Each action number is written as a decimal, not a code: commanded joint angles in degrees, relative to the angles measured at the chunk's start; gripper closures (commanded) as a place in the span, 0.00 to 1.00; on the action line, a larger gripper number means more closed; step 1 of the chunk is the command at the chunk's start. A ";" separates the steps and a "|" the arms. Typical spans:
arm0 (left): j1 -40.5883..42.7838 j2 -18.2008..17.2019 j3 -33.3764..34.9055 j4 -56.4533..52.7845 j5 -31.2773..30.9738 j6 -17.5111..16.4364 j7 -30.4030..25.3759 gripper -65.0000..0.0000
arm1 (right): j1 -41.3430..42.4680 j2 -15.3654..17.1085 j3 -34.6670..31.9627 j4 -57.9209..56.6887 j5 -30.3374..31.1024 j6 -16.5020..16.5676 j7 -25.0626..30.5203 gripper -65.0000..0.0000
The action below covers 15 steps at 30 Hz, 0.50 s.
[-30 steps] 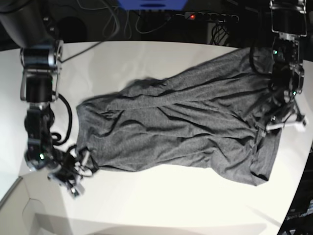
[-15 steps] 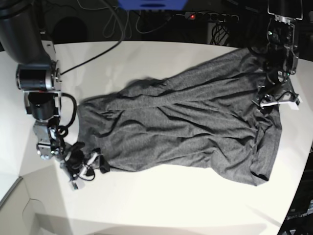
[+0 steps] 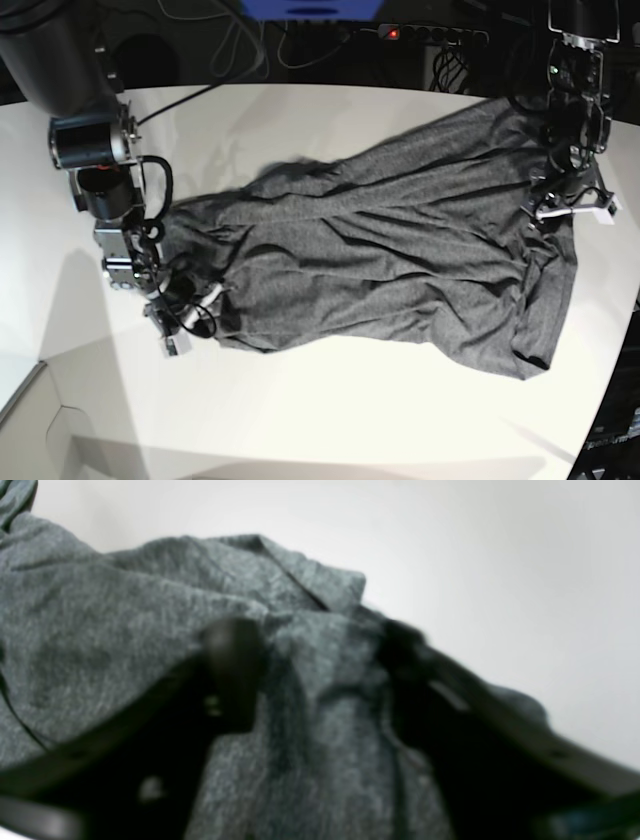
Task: Layout the t-shirt on the table in an organized manner, then fold the t-shirt properly
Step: 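Regrasp the shirt edges with both grippers near the table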
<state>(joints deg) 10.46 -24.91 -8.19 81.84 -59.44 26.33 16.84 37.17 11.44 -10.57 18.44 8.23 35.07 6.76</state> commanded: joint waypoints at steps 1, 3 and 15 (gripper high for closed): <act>-0.04 -0.72 -0.30 0.31 -0.65 0.35 0.96 0.33 | 0.33 0.29 -0.11 0.07 -0.98 0.40 -2.59 0.67; -0.04 -0.72 -0.30 -0.04 -0.65 0.35 0.96 0.33 | 0.33 0.73 -0.11 0.07 -0.98 0.40 -2.68 0.93; -0.39 -0.63 -0.12 -3.82 -0.65 0.27 0.96 0.33 | -20.51 8.82 5.51 45.61 -0.89 0.40 -10.68 1.00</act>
<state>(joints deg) 9.58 -25.12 -8.36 78.11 -58.76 25.32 15.14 14.57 20.23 -5.06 62.87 6.00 34.89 -6.09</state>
